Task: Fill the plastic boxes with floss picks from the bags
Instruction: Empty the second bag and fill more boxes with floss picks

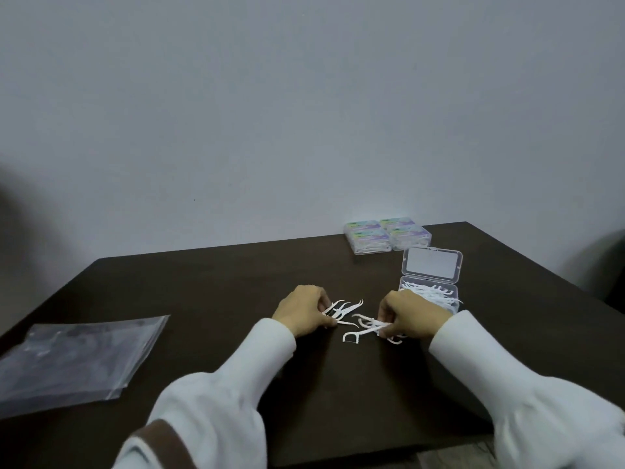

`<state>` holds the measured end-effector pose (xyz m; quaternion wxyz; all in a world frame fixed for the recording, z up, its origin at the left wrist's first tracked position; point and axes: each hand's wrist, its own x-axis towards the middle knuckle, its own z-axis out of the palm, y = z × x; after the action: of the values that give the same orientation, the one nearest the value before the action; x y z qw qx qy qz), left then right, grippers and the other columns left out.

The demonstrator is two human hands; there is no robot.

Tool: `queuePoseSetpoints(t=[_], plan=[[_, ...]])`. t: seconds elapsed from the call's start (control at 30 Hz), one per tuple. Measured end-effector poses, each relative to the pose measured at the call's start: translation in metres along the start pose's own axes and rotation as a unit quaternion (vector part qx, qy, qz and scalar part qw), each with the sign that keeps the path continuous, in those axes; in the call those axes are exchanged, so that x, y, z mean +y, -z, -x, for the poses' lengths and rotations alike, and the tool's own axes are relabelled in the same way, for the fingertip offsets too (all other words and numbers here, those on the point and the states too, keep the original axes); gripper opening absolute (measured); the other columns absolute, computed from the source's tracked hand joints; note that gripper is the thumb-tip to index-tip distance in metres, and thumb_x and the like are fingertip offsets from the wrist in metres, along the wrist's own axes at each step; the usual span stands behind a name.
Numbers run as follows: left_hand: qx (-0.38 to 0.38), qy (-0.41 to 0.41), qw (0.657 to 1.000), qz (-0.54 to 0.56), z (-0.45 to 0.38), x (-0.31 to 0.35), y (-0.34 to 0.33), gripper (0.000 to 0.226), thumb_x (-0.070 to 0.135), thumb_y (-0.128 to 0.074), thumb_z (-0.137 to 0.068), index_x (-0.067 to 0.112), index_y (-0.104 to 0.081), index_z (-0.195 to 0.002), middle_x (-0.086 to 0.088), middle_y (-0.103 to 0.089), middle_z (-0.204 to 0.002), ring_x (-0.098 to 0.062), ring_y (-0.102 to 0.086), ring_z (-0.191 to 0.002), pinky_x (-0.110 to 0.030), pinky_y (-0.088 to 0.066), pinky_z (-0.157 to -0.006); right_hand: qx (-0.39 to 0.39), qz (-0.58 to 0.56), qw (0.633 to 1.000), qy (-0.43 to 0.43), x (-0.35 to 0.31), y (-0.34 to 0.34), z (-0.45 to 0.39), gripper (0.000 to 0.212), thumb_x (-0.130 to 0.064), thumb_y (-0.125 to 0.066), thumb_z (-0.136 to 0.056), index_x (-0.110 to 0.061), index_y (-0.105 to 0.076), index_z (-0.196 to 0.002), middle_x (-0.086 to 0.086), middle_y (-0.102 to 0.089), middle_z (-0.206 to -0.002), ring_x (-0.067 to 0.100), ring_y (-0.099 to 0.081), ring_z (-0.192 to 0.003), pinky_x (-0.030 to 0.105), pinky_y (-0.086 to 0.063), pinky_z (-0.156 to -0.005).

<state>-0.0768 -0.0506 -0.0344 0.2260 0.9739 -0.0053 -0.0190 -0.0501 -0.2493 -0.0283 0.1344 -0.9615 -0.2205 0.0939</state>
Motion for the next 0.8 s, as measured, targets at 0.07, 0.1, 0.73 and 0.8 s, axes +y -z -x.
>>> queuePoseSetpoints(t=[0.07,0.1,0.73,0.8], plan=[[0.003,0.001,1.0,0.016,-0.002,0.0,-0.002,0.029,0.028,-0.075,-0.079,0.016,-0.065,-0.103,0.003,-0.06,-0.096,-0.017,-0.06,-0.096,-0.029,-0.046,-0.08,0.011,-0.004,1.0,0.0,0.005,0.001,0.003,0.026,-0.023,-0.072,-0.08,-0.01,-0.064,-0.102,0.006,-0.065,-0.105,0.019,-0.059,-0.098,0.021,-0.04,-0.075],[0.001,0.004,1.0,0.024,-0.003,0.0,-0.002,0.026,0.026,-0.075,-0.079,0.015,-0.066,-0.1,0.002,-0.06,-0.094,-0.019,-0.06,-0.096,-0.03,-0.047,-0.082,0.016,-0.011,1.0,0.002,0.007,0.002,0.004,0.026,-0.023,-0.073,-0.079,-0.01,-0.065,-0.101,0.005,-0.065,-0.102,0.018,-0.059,-0.095,0.018,-0.04,-0.072],[-0.082,0.024,0.985,0.151,-0.035,0.011,0.009,0.016,0.019,-0.077,-0.077,0.007,-0.072,-0.086,-0.001,-0.068,-0.077,-0.01,-0.06,-0.073,-0.023,-0.047,-0.075,0.17,-0.103,0.979,-0.051,0.063,0.046,0.013,0.021,-0.012,-0.075,-0.076,-0.013,-0.067,-0.095,0.002,-0.063,-0.085,0.01,-0.058,-0.076,0.019,-0.048,-0.073],[-0.09,0.012,0.985,0.148,-0.038,0.016,0.011,0.012,0.015,-0.077,-0.077,0.007,-0.07,-0.082,-0.001,-0.067,-0.07,-0.009,-0.06,-0.066,-0.021,-0.048,-0.074,0.185,-0.09,0.977,-0.061,0.067,0.046,0.011,0.024,-0.011,-0.073,-0.079,-0.015,-0.066,-0.102,0.005,-0.066,-0.096,0.012,-0.061,-0.083,0.025,-0.051,-0.081]])
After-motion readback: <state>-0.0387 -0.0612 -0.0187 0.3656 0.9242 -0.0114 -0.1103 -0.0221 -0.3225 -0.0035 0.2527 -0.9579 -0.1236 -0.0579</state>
